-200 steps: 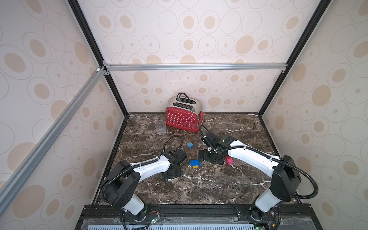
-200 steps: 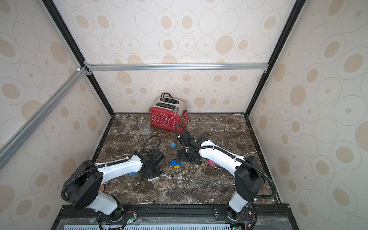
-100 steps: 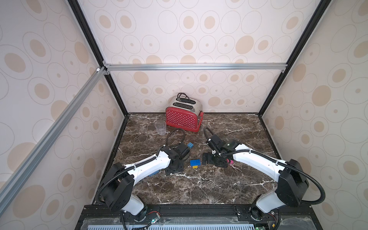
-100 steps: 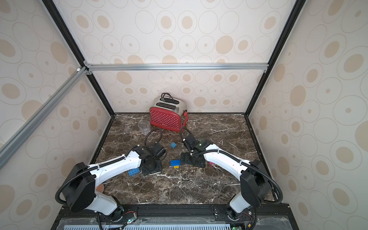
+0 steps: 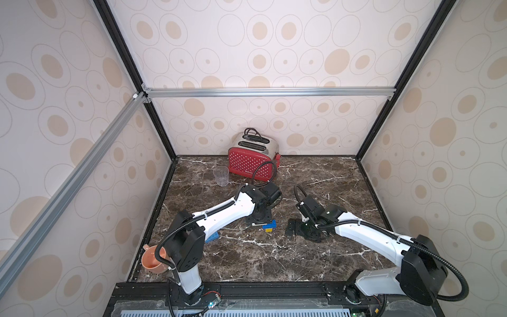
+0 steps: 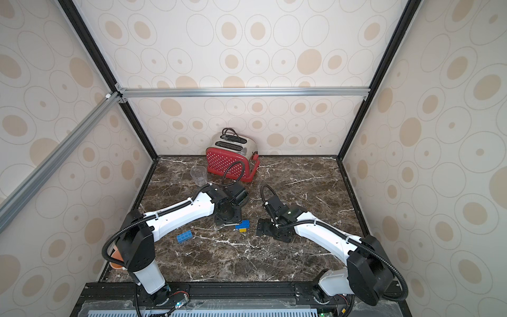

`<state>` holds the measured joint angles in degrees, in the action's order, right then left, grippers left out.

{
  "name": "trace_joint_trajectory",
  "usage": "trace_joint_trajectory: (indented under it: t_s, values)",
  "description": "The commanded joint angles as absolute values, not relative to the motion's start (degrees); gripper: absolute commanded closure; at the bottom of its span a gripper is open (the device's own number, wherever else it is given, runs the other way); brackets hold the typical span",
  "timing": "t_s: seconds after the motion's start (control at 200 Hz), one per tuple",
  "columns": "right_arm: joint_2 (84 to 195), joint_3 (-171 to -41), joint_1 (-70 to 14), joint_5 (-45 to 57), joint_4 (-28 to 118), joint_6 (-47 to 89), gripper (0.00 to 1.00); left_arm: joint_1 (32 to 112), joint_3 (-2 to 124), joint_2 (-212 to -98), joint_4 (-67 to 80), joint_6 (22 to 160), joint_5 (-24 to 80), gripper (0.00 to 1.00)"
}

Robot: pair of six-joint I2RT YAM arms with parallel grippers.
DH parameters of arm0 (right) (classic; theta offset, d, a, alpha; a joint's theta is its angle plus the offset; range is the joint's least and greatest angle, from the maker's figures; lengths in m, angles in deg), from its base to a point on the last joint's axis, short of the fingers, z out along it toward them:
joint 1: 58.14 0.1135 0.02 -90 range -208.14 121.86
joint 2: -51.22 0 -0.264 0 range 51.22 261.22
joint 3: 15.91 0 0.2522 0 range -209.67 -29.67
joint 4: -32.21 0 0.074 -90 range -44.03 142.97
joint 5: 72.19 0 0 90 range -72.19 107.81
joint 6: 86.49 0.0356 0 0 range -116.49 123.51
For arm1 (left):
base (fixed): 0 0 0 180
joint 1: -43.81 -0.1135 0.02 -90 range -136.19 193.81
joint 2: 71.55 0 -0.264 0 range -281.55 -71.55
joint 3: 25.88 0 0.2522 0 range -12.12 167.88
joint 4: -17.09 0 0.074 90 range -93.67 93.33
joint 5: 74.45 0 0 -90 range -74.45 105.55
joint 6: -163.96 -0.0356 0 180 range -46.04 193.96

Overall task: Assemble a carrot with lego
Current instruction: Assemble the lego brick with the lego brick.

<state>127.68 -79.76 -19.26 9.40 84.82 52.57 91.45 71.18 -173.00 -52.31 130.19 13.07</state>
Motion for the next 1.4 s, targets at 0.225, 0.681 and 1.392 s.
trace_joint_trajectory:
  t_s: [0.225, 0.681, 1.392]
  values:
    - [123.0, -73.7, -20.0, 8.0, 81.7, 56.6, 0.01, 92.5, 79.3, -177.9, -58.5, 128.9, 13.0, 0.53]
    - [119.0, -68.6, -22.7, 6.6, 80.4, 57.5, 0.01, 94.0, 80.4, -180.7, -54.9, 132.3, 13.3, 0.53]
    - [117.8, -67.3, -25.8, 5.0, 81.2, 55.8, 0.01, 94.5, 81.5, -184.1, -55.1, 132.9, 13.9, 0.53]
